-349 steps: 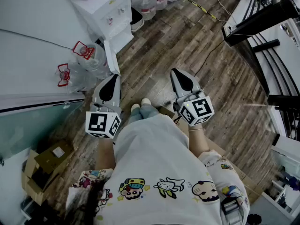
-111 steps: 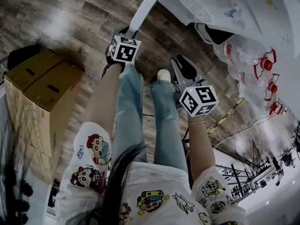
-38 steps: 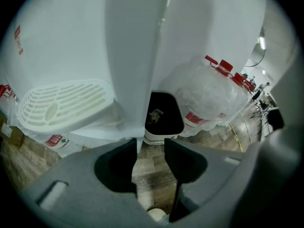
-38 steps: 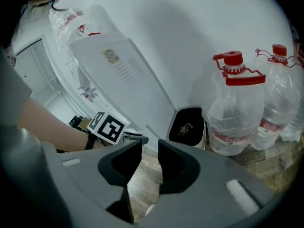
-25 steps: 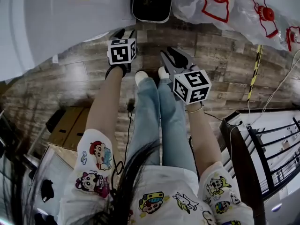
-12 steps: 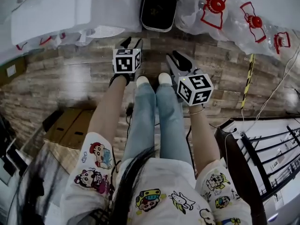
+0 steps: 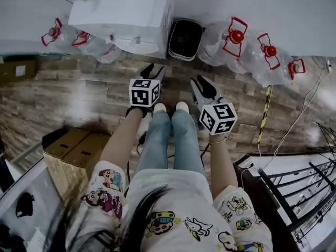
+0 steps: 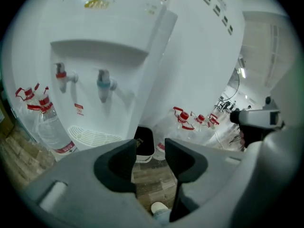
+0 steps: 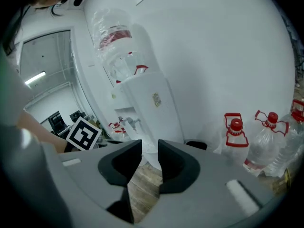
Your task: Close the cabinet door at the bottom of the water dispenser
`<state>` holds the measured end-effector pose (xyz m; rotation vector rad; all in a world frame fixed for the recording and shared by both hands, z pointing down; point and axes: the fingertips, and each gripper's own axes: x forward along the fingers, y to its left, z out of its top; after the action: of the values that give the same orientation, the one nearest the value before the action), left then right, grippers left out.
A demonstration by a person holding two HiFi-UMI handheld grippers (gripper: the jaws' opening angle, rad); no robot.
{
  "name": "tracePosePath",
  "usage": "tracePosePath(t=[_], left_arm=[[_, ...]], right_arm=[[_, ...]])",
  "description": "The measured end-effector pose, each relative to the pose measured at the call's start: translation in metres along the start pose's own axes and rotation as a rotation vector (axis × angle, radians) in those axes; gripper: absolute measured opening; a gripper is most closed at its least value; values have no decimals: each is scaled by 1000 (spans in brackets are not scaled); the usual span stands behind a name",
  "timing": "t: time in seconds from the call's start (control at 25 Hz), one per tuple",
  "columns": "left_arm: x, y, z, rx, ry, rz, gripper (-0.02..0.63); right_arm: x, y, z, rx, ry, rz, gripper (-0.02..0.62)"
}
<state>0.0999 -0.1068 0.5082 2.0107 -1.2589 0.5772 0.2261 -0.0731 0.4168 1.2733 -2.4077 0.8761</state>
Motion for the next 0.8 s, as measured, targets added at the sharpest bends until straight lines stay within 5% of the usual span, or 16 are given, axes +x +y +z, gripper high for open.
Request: tracePosePath(t=[0.8], left_arm=[[-310, -77, 179, 144, -578, -136, 148]], right_arm=[[-130, 191, 184, -269, -368, 181, 89]])
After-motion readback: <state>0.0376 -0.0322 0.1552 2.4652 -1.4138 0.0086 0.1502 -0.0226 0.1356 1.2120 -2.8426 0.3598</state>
